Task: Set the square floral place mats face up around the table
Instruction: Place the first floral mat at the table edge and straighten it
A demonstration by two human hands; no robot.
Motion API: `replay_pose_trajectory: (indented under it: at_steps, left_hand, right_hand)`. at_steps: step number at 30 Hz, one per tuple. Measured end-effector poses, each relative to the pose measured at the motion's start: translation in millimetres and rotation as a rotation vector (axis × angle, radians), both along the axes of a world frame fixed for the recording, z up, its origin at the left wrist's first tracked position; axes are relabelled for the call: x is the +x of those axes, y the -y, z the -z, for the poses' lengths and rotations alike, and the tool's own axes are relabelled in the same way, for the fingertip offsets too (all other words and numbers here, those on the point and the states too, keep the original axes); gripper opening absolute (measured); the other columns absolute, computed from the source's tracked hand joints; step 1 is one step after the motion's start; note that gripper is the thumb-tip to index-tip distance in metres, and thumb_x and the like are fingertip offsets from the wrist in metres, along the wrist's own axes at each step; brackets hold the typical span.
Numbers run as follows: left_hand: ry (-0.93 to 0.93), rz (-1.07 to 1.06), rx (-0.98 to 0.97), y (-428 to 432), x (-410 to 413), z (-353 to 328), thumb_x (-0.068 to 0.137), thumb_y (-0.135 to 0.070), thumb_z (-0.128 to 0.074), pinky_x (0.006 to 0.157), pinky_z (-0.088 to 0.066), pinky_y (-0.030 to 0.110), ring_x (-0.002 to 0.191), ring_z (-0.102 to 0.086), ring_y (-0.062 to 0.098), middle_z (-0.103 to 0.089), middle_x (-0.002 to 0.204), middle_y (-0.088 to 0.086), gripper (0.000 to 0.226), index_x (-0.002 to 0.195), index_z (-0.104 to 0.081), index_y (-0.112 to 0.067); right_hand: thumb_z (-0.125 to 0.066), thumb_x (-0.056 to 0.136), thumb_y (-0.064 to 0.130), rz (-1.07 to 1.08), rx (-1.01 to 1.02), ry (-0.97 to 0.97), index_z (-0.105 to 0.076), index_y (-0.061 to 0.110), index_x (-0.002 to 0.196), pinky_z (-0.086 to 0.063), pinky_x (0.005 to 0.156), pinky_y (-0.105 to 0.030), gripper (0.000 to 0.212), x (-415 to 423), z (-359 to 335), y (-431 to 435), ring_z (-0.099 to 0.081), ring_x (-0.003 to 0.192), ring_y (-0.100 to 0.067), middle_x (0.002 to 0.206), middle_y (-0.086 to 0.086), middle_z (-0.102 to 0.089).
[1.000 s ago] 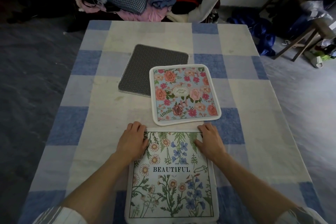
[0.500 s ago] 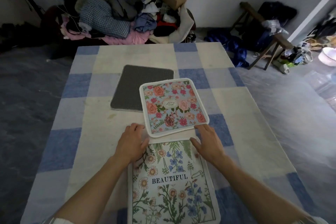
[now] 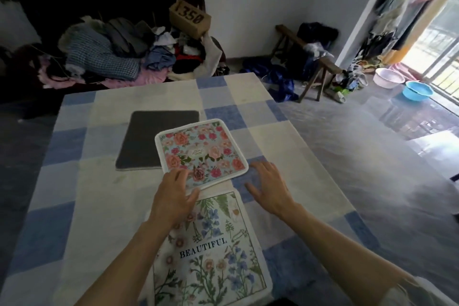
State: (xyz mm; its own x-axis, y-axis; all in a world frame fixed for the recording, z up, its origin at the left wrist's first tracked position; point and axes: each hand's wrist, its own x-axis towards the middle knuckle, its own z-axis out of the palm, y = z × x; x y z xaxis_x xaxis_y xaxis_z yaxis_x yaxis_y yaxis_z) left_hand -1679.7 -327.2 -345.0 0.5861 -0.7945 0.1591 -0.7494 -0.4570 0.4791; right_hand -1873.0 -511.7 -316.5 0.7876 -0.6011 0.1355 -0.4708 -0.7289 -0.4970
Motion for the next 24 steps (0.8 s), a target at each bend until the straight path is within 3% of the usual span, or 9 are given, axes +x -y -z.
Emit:
replay_pose_trajectory:
  at_steps: [6, 13, 16, 24]
  left_hand:
    - [0.018, -0.145, 0.001, 5.6, -31.0, -14.1, 0.087, -0.036, -0.065, 0.096, -0.044, 0.038, 0.118, -0.045, 0.025, -0.049, 0.131, 0.008, 0.053, 0.131, -0.049, -0.014]
    - [-0.004, -0.329, 0.047, 29.6, -126.0, -24.6, 0.088, -0.037, -0.062, 0.096, -0.042, 0.037, 0.118, -0.043, 0.024, -0.046, 0.133, 0.008, 0.052, 0.131, -0.047, -0.013]
    - [0.032, -0.353, 0.020, 36.4, -165.5, -33.2, 0.087, -0.034, -0.065, 0.094, -0.043, 0.037, 0.115, -0.046, 0.024, -0.050, 0.128, 0.008, 0.049, 0.129, -0.050, -0.012]
    - [0.097, -0.450, -0.057, 24.9, -232.0, -63.7, 0.086, -0.036, -0.065, 0.092, -0.046, 0.037, 0.110, -0.048, 0.023, -0.052, 0.124, 0.007, 0.048, 0.126, -0.050, -0.015]
  right_hand:
    - [-0.065, 0.086, 0.032, -0.106, 0.039, 0.078, -0.054, 0.011, 0.124, -0.041, 0.096, -0.040, 0.044, -22.5, 6.4, 30.7, -0.052, 0.111, -0.026, 0.121, -0.010, -0.058]
    - [-0.062, 0.089, 0.032, -0.344, 0.048, 0.127, -0.052, 0.013, 0.126, -0.040, 0.098, -0.039, 0.043, -72.7, 5.5, 65.8, -0.051, 0.112, -0.026, 0.121, -0.010, -0.058]
    - [-0.064, 0.085, 0.031, -0.364, 0.049, 0.142, -0.054, 0.014, 0.123, -0.039, 0.095, -0.032, 0.043, -96.2, -2.1, 74.0, -0.052, 0.108, -0.024, 0.118, -0.008, -0.059]
    - [-0.066, 0.084, 0.034, -0.408, 0.001, 0.176, -0.052, 0.016, 0.123, -0.041, 0.093, -0.034, 0.044, -141.8, -20.2, 76.0, -0.052, 0.107, -0.025, 0.120, -0.007, -0.058]
